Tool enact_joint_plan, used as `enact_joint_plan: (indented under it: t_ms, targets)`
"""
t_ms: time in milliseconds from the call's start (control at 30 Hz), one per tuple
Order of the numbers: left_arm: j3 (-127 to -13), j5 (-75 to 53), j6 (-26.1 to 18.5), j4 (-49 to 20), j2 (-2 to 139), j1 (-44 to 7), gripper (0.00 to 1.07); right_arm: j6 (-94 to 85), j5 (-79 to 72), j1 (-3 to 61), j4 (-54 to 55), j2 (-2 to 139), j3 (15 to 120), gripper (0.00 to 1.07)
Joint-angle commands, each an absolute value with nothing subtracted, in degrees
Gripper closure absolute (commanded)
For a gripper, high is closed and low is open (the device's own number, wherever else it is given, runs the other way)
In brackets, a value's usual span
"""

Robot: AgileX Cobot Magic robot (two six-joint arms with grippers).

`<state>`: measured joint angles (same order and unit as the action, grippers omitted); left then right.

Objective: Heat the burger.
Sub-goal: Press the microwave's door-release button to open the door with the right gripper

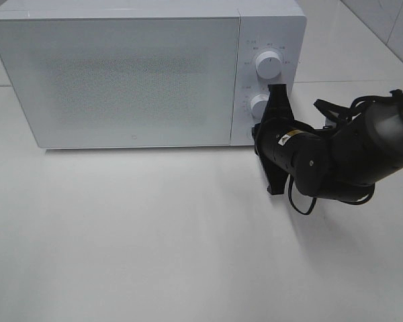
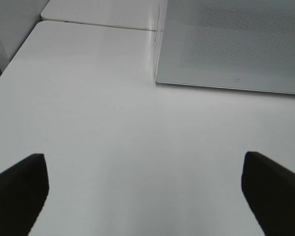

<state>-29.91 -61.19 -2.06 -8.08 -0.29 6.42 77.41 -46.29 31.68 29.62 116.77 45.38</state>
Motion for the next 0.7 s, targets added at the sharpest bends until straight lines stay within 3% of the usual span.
enact_joint_plan:
  t_ms: [33,700]
  targets:
    - [-29.74,-60.79,-1.95,-8.08,-0.52,6.53,0.06,77.35,-45.78,31.46,29.05,118.26,46.98,1.07]
    - [-29.74,-60.79,-1.95,-8.08,-0.52,6.53,0.07,76.95,-46.58,29.51,29.22,121.35,50.02,1.07]
